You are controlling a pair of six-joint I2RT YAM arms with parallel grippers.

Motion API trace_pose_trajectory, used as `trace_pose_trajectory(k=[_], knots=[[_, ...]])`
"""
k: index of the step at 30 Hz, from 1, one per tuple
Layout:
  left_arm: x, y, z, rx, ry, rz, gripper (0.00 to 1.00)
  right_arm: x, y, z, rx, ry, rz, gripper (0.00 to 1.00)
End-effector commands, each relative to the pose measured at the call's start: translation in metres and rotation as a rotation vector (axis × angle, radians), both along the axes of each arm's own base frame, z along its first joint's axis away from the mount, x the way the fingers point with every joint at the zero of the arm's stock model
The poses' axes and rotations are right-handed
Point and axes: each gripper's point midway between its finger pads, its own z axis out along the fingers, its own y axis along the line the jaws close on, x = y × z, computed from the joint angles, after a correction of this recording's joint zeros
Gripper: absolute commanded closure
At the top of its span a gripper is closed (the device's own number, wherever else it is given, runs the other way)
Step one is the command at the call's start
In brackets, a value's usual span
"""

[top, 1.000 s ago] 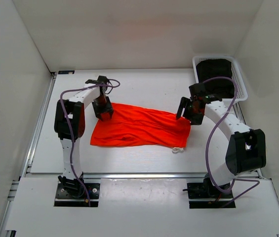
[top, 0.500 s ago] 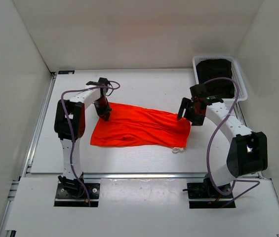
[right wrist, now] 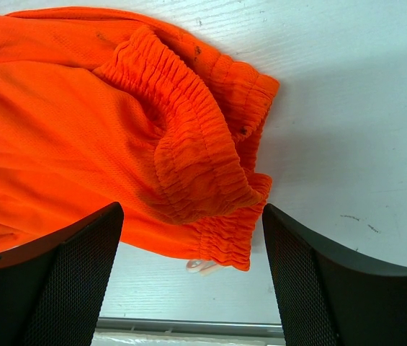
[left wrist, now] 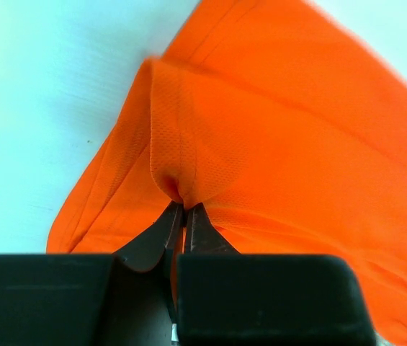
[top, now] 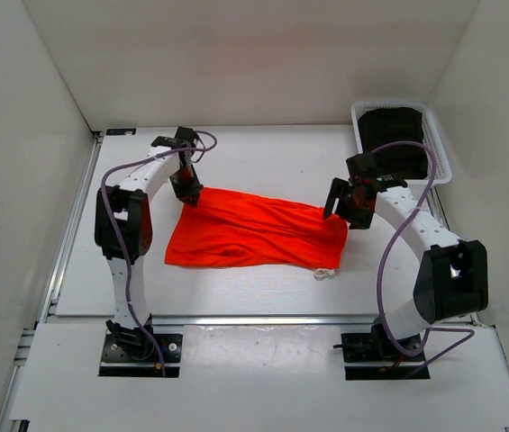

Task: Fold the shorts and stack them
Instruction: Fold the shorts

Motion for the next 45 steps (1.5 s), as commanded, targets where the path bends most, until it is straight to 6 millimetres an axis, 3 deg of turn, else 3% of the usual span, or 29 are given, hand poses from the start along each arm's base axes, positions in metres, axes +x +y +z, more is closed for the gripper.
trace_pose_trajectory(k=[1,3,5,6,14,18,22,27,37,40,41,45], knots=[[0.016,-0.007,0.068,-0.050,-0.160,0.004,0.90,0.000,-0.002,0.005,-0.013,-0.028,0.011,0.18],[0.027,-0.014,0.081,-0.084,-0.196,0.005,0.90,0.000,0.007,0.017,-0.013,-0.069,0.036,0.29],[0.030,-0.016,0.076,-0.104,-0.169,0.006,0.90,0.000,0.011,0.026,-0.039,-0.108,0.057,0.46],[0.033,-0.019,0.078,-0.121,-0.171,0.012,0.90,-0.001,0.014,0.026,-0.038,-0.108,0.068,0.48],[0.074,-0.031,0.084,-0.274,-0.198,0.053,0.90,-0.015,0.021,0.013,-0.027,-0.073,0.114,0.48],[0.080,-0.034,0.080,-0.283,-0.191,0.050,0.90,-0.039,0.033,-0.005,0.039,0.002,0.156,0.40],[0.080,-0.034,0.080,-0.286,-0.190,0.059,0.90,-0.049,0.056,-0.023,0.239,0.059,0.098,0.41],[0.076,-0.030,0.083,-0.268,-0.195,0.065,0.90,-0.024,0.065,-0.026,0.313,0.002,-0.001,0.42],[0.066,-0.026,0.078,-0.247,-0.169,0.054,0.90,0.030,0.040,-0.034,0.266,-0.052,-0.188,0.43],[0.066,-0.024,0.077,-0.236,-0.172,0.048,0.90,0.040,0.029,-0.032,0.251,-0.063,-0.244,0.74],[0.064,-0.024,0.074,-0.234,-0.163,0.049,0.90,0.046,0.026,-0.027,0.256,-0.079,-0.251,0.99],[0.068,-0.019,0.071,-0.230,-0.165,0.050,0.90,0.060,0.026,-0.024,0.257,-0.083,-0.260,0.99]])
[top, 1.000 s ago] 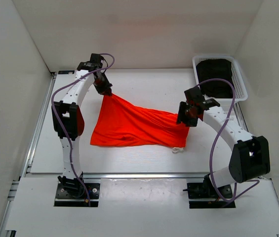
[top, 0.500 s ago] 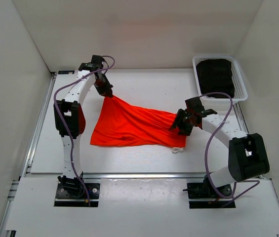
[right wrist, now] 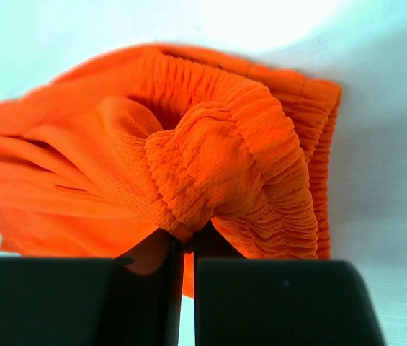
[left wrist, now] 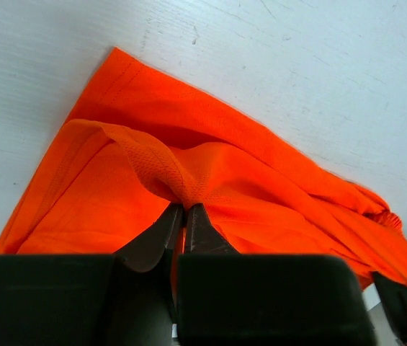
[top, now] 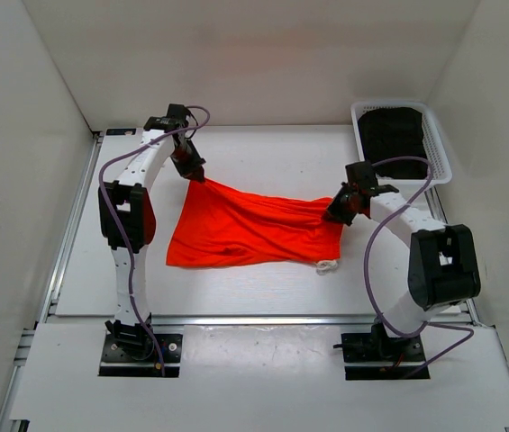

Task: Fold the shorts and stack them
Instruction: Fold the shorts

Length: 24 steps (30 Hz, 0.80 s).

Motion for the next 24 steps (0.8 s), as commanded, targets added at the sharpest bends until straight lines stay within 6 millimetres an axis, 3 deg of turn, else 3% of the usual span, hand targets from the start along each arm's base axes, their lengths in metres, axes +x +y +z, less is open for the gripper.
trace_pose_trajectory(k=[1,4,6,7,8,9,10,11,14,16,18,19,20,22,23,24], knots=[[0.006,0.006,0.022,0.003,-0.065,-0.002,0.90,0.029,-0.007,0.010,-0.019,-0.033,-0.049,0.99],[0.016,0.014,0.005,0.028,-0.046,0.018,0.90,0.042,-0.006,0.001,-0.045,0.023,-0.055,0.99],[0.028,0.017,-0.006,0.028,-0.045,0.027,0.88,0.050,-0.003,-0.004,-0.045,0.038,-0.042,0.83],[0.031,0.016,-0.009,0.028,-0.044,0.027,0.78,0.048,-0.004,-0.005,-0.048,0.050,-0.042,0.72],[0.036,0.020,-0.011,0.022,-0.048,0.026,0.42,0.051,-0.003,-0.002,-0.045,0.040,-0.042,0.58],[0.040,0.019,-0.021,0.024,-0.038,0.026,0.23,0.051,-0.003,0.002,-0.048,0.027,-0.033,0.37],[0.043,0.019,-0.013,0.027,-0.043,0.015,0.06,0.052,-0.004,0.007,-0.050,0.011,-0.023,0.29],[0.044,0.019,-0.012,0.031,-0.046,0.003,0.00,0.052,-0.004,0.014,-0.047,-0.006,-0.023,0.22],[0.049,0.028,-0.004,0.056,-0.062,0.013,0.00,0.047,-0.005,0.046,-0.064,-0.090,0.006,0.15],[0.047,0.037,0.024,0.095,-0.114,0.034,0.00,0.042,-0.009,0.058,-0.077,-0.116,0.016,0.14],[0.027,0.049,0.023,0.153,-0.080,0.029,0.00,0.027,-0.015,0.067,-0.100,-0.136,0.038,0.14],[0.015,0.054,0.047,0.164,-0.113,0.038,0.00,0.023,-0.016,0.070,-0.104,-0.147,0.047,0.14],[-0.010,0.055,0.025,0.191,-0.040,0.027,0.05,0.015,-0.020,0.078,-0.114,-0.165,0.047,0.14],[-0.039,0.058,0.019,0.214,-0.019,0.019,0.22,0.002,-0.026,0.076,-0.136,-0.158,0.051,0.16],[-0.049,0.059,0.036,0.203,-0.082,0.025,0.32,-0.008,-0.029,0.073,-0.141,-0.157,0.059,0.16],[-0.080,0.064,0.005,0.212,0.012,0.035,0.49,-0.013,-0.030,0.071,-0.142,-0.154,0.060,0.16]])
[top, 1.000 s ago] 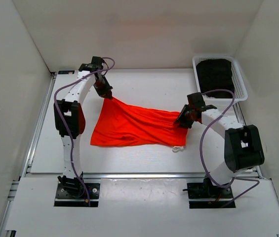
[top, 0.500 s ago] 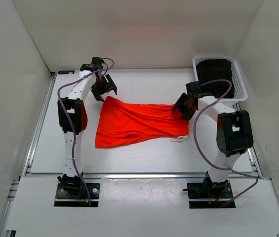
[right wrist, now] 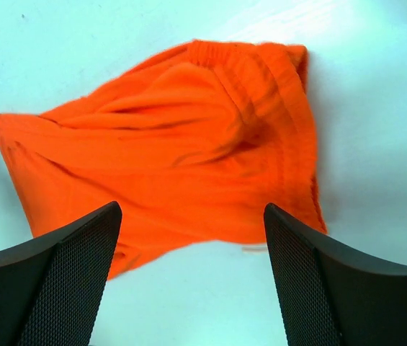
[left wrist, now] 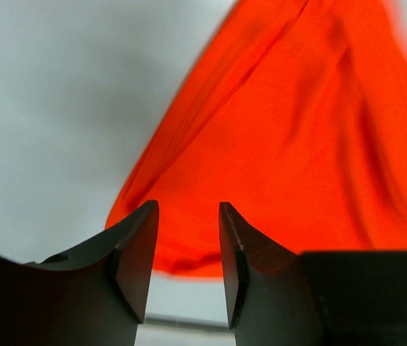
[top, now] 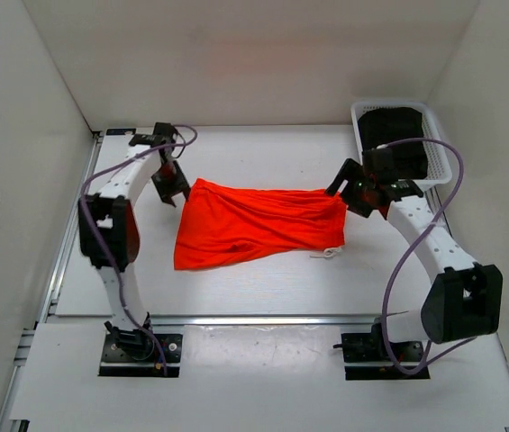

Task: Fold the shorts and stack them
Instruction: Fold the shorts

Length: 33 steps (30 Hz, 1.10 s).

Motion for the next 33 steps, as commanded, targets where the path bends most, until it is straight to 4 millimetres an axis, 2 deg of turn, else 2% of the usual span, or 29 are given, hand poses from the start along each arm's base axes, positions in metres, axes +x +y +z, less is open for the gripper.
trace_pose_trajectory(k=[1,2,3,4,5,8,12,14,15,18,19,22,23,29,30,33], knots=[[-0.051,0.005,0.013,0.010,-0.036,0.003,0.52,-0.031,-0.012,-0.023,-0.066,0.069,0.020,0.16],[-0.056,0.006,0.015,-0.018,-0.067,0.007,0.52,-0.037,-0.014,-0.030,-0.070,0.087,0.020,0.16],[-0.074,0.009,-0.004,-0.028,-0.012,0.013,0.46,-0.041,-0.015,-0.031,-0.076,0.086,0.028,0.17],[-0.080,0.008,-0.011,-0.034,0.007,0.011,0.32,-0.043,-0.016,-0.035,-0.078,0.094,0.029,0.17],[-0.084,0.009,-0.015,-0.032,0.022,0.011,0.27,-0.043,-0.016,-0.035,-0.085,0.092,0.038,0.17],[-0.085,0.010,-0.022,-0.022,0.031,0.014,0.23,-0.047,-0.013,-0.038,-0.075,0.105,0.060,0.17],[-0.089,0.011,-0.045,0.004,0.099,0.008,0.32,-0.048,-0.011,-0.041,-0.073,0.114,0.087,0.16],[-0.091,0.011,-0.053,0.010,0.124,0.000,0.36,-0.050,-0.015,-0.054,-0.050,0.162,0.087,0.14],[-0.091,0.008,-0.059,0.012,0.135,-0.009,0.36,-0.046,-0.012,-0.055,-0.022,0.162,0.097,0.08],[-0.092,0.008,-0.063,0.014,0.146,-0.009,0.49,-0.046,-0.009,-0.070,0.021,0.217,0.122,0.05],[-0.092,0.005,-0.063,0.014,0.146,-0.019,0.58,-0.044,-0.010,-0.076,0.028,0.230,0.118,0.05],[-0.092,0.007,-0.063,0.023,0.144,-0.017,0.76,-0.043,-0.010,-0.086,0.022,0.241,0.125,0.05],[-0.091,0.007,-0.059,0.021,0.132,-0.017,0.89,-0.040,-0.010,-0.089,0.022,0.242,0.125,0.05],[-0.091,0.008,-0.049,0.027,0.109,-0.015,0.89,-0.049,-0.014,-0.119,0.005,0.308,0.115,0.09],[-0.091,0.008,-0.046,0.025,0.100,-0.015,0.89,-0.049,-0.014,-0.119,0.005,0.308,0.115,0.11],[-0.094,0.007,-0.031,0.011,0.076,-0.017,0.89,-0.053,-0.014,-0.127,0.004,0.320,0.115,0.22]])
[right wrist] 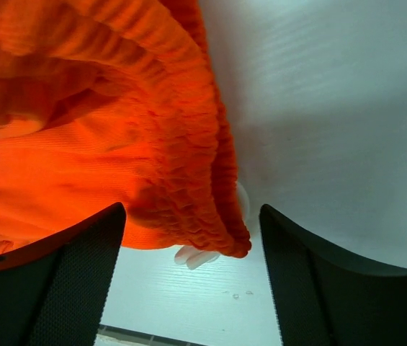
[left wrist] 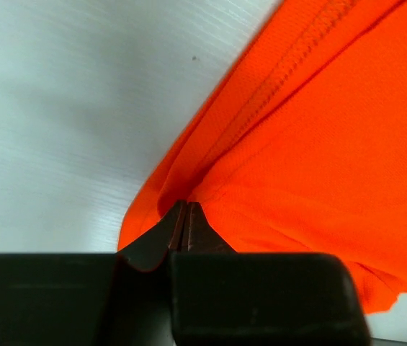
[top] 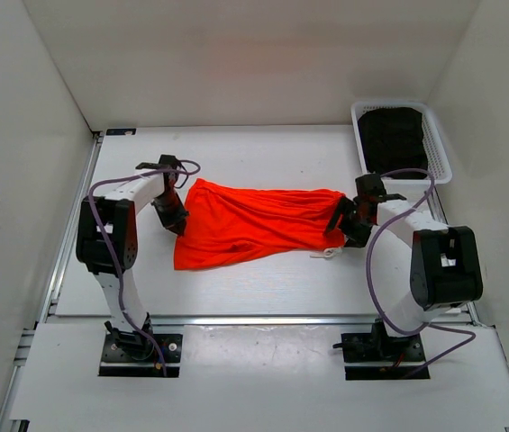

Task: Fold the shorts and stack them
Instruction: Fold the shorts

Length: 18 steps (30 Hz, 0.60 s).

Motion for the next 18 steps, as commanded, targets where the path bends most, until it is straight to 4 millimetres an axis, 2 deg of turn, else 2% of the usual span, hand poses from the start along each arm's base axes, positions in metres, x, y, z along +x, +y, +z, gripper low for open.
trace_pose_trajectory(k=[1,2,3,4,7,8,9,10,12,14,16,18], knots=[[0.003,-0.002,0.039,-0.017,-0.103,-0.006,0.89,0.002,0.002,-0.005,0.009,-0.015,0.017,0.28],[0.003,-0.004,0.048,-0.032,-0.129,-0.007,0.89,-0.001,0.001,-0.008,0.008,-0.006,0.017,0.43],[0.000,-0.004,0.053,-0.032,-0.131,-0.007,0.89,0.000,0.003,-0.007,0.018,-0.013,0.020,0.52],[-0.004,-0.005,0.057,-0.043,-0.125,-0.009,0.89,0.000,0.003,-0.007,0.018,-0.013,0.020,0.75],[-0.012,-0.007,0.075,-0.067,-0.147,-0.022,0.89,-0.001,-0.002,-0.002,-0.002,-0.027,0.001,0.99],[-0.017,-0.006,0.084,-0.069,-0.161,-0.022,0.89,-0.002,-0.002,0.006,0.000,-0.045,0.001,0.99],[-0.021,-0.008,0.086,-0.085,-0.163,-0.035,0.89,-0.007,-0.005,0.006,-0.013,-0.041,-0.004,0.99],[-0.028,-0.007,0.087,-0.083,-0.153,-0.035,0.89,-0.004,-0.004,0.017,-0.008,-0.078,-0.004,0.99],[-0.048,-0.009,0.085,-0.111,-0.128,-0.040,0.89,-0.013,-0.011,0.018,-0.035,-0.075,-0.016,0.99],[-0.065,-0.012,0.080,-0.122,-0.107,-0.039,0.89,-0.015,-0.014,0.029,-0.045,-0.110,-0.024,0.99],[-0.084,-0.013,0.058,-0.138,-0.049,-0.030,0.89,-0.024,-0.017,0.025,-0.056,-0.097,-0.028,0.99],[-0.092,-0.012,0.040,-0.133,-0.012,-0.017,0.87,-0.027,-0.018,0.025,-0.059,-0.100,-0.020,0.99]])
